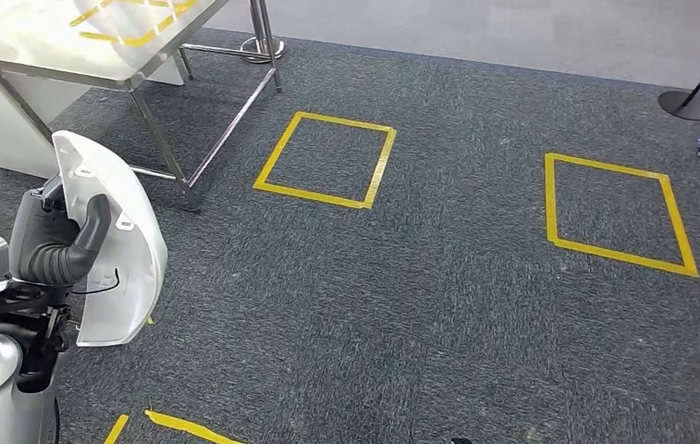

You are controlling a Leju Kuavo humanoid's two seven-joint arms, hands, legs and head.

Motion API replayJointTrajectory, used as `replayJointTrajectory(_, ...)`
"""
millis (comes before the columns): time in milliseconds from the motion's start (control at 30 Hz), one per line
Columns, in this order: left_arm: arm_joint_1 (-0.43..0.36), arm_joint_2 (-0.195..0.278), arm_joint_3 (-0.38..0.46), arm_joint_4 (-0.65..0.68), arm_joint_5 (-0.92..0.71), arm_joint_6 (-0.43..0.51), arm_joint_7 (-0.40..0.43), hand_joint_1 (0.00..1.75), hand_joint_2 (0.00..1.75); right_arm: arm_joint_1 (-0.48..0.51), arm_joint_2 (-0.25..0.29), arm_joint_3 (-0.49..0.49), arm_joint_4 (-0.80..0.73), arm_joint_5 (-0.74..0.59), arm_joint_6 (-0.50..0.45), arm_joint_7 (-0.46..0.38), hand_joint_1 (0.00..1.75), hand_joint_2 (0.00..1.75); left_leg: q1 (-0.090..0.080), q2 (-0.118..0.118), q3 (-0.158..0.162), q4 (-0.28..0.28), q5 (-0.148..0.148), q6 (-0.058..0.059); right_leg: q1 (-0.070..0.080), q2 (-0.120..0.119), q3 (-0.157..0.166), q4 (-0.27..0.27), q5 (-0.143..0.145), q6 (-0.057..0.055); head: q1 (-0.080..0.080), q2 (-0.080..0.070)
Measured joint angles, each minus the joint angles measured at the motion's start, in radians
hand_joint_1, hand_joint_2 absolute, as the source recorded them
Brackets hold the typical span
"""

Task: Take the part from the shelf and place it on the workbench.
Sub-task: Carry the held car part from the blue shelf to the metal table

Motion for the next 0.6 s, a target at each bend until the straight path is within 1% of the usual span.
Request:
replayJointTrajectory(33, 0.000, 0.001, 0.002, 0.000, 0.000, 0.000, -0.002, 1.75, 1.75, -0.001, 0.000, -0.001, 0.000, 0.000, 0.000, 0.000, 0.00, 1.75, 0.001, 0.012, 0.036, -0.066, 0.034, 0.000, 0.000, -0.009, 0.001, 0.002, -0.002, 0.002, 0.000, 0.000)
replayJointTrajectory(67, 0.000, 0.002, 0.005, -0.001, -0.001, 0.000, -0.005, 1.75, 1.75, -0.001, 0.000, -0.001, 0.000, 0.000, 0.000, 0.000, 0.00, 1.75, -0.001, 0.032, 0.073, -0.137, 0.059, 0.002, 0.002, -0.017, 0.002, 0.004, -0.005, 0.006, 0.000, 0.000)
replayJointTrajectory(100, 0.000, 0.004, 0.008, -0.003, -0.001, 0.000, -0.008, 1.75, 1.75, -0.001, 0.000, -0.002, 0.000, 0.000, 0.000, 0.000, 0.00, 1.75, -0.003, 0.046, 0.103, -0.194, 0.077, 0.008, 0.004, -0.025, 0.003, 0.007, -0.009, 0.011, 0.000, 0.000)
replayJointTrajectory(133, 0.000, 0.006, 0.011, -0.004, -0.002, 0.000, -0.011, 1.75, 1.75, -0.001, 0.000, -0.003, 0.000, 0.000, -0.001, 0.000, 0.00, 1.75, -0.005, 0.055, 0.120, -0.227, 0.085, 0.016, 0.006, -0.031, 0.003, 0.010, -0.011, 0.016, 0.001, 0.000)
replayJointTrajectory(167, 0.000, 0.009, 0.014, -0.006, -0.003, 0.000, -0.013, 1.75, 1.75, -0.001, -0.001, -0.003, 0.000, 0.000, -0.002, 0.000, 0.00, 1.75, -0.008, 0.054, 0.123, -0.236, 0.084, 0.024, 0.008, -0.038, 0.004, 0.011, -0.013, 0.021, 0.001, 0.000)
replayJointTrajectory(233, 0.001, 0.016, 0.019, -0.009, -0.003, 0.000, -0.014, 1.75, 1.75, -0.002, -0.001, -0.004, 0.000, 0.000, -0.002, 0.002, 0.00, 1.75, -0.007, 0.033, 0.122, -0.238, 0.089, 0.039, 0.006, -0.051, 0.005, 0.012, -0.016, 0.031, 0.001, 0.000)
replayJointTrajectory(267, 0.001, 0.019, 0.022, -0.011, -0.002, 0.000, -0.015, 1.75, 1.75, -0.003, -0.001, -0.004, 0.000, 0.000, -0.002, 0.002, 0.00, 1.75, -0.006, 0.025, 0.122, -0.241, 0.092, 0.045, 0.004, -0.042, 0.002, 0.021, -0.024, 0.037, 0.001, 0.000)
replayJointTrajectory(300, -0.001, 0.021, 0.025, -0.013, -0.002, 0.000, -0.016, 1.75, 1.75, -0.003, -0.001, -0.005, 0.000, 0.000, -0.003, 0.003, 0.00, 1.75, -0.004, 0.017, 0.122, -0.244, 0.095, 0.051, 0.001, -0.023, -0.009, 0.047, -0.042, 0.043, 0.002, 0.000)
replayJointTrajectory(333, -0.002, 0.023, 0.027, -0.015, -0.001, 0.000, -0.016, 1.75, 1.75, -0.004, -0.002, -0.005, 0.000, -0.001, -0.003, 0.003, 0.00, 1.75, -0.001, 0.009, 0.122, -0.246, 0.098, 0.056, -0.003, 0.002, -0.029, 0.092, -0.068, 0.048, 0.003, 0.000)
replayJointTrajectory(367, -0.003, 0.023, 0.029, -0.016, -0.001, 0.000, -0.016, 1.75, 1.75, -0.003, -0.002, -0.006, 0.000, -0.001, -0.003, 0.003, 0.00, 1.75, 0.000, 0.000, 0.120, -0.246, 0.099, 0.058, -0.005, 0.027, -0.058, 0.156, -0.100, 0.052, 0.004, 0.000)
replayJointTrajectory(400, -0.004, 0.024, 0.030, -0.015, -0.001, 0.000, -0.016, 1.75, 1.75, -0.001, -0.002, -0.007, 0.000, -0.001, -0.003, 0.003, 0.00, 1.75, 0.000, -0.009, 0.118, -0.245, 0.100, 0.060, -0.007, 0.039, -0.091, 0.223, -0.128, 0.055, 0.005, 0.000)
replayJointTrajectory(433, -0.004, 0.024, 0.030, -0.015, -0.001, 0.000, -0.016, 1.75, 1.75, 0.001, -0.002, -0.008, 0.000, -0.002, -0.003, 0.003, 0.00, 1.75, 0.000, -0.020, 0.116, -0.245, 0.101, 0.061, -0.007, 0.045, -0.118, 0.274, -0.144, 0.057, 0.005, 0.000)
replayJointTrajectory(467, -0.003, 0.024, 0.030, -0.014, -0.001, 0.000, -0.016, 1.75, 1.75, 0.002, -0.002, -0.010, 0.000, -0.003, -0.003, 0.003, 0.00, 1.75, 0.000, -0.031, 0.115, -0.244, 0.101, 0.060, -0.008, 0.047, -0.130, 0.296, -0.142, 0.058, 0.005, 0.000)
replayJointTrajectory(500, -0.003, 0.025, 0.031, -0.013, -0.001, 0.000, -0.017, 1.75, 1.75, 0.002, -0.003, -0.011, 0.000, -0.003, -0.003, 0.003, 0.00, 1.75, 0.000, -0.042, 0.114, -0.242, 0.102, 0.059, -0.009, 0.049, -0.122, 0.276, -0.120, 0.057, 0.005, 0.000)
replayJointTrajectory(533, -0.003, 0.026, 0.032, -0.012, -0.001, 0.000, -0.018, 1.75, 1.75, 0.002, -0.004, -0.012, 0.000, -0.003, -0.003, 0.003, 0.00, 1.75, 0.001, -0.053, 0.114, -0.240, 0.102, 0.057, -0.011, 0.055, -0.096, 0.220, -0.085, 0.056, 0.005, 0.000)
replayJointTrajectory(567, -0.003, 0.028, 0.033, -0.011, 0.000, 0.000, -0.021, 1.75, 1.75, 0.002, -0.005, -0.012, 0.000, -0.002, -0.003, 0.003, 0.00, 1.75, 0.002, -0.063, 0.113, -0.238, 0.102, 0.054, -0.013, 0.072, -0.061, 0.147, -0.054, 0.054, 0.005, 0.000)
replayJointTrajectory(600, -0.003, 0.030, 0.034, -0.010, 0.000, 0.000, -0.024, 1.75, 1.75, 0.002, -0.006, -0.012, 0.000, -0.002, -0.003, 0.003, 0.00, 1.75, 0.001, -0.073, 0.111, -0.235, 0.102, 0.048, -0.014, 0.087, -0.031, 0.084, -0.030, 0.051, 0.005, 0.000)
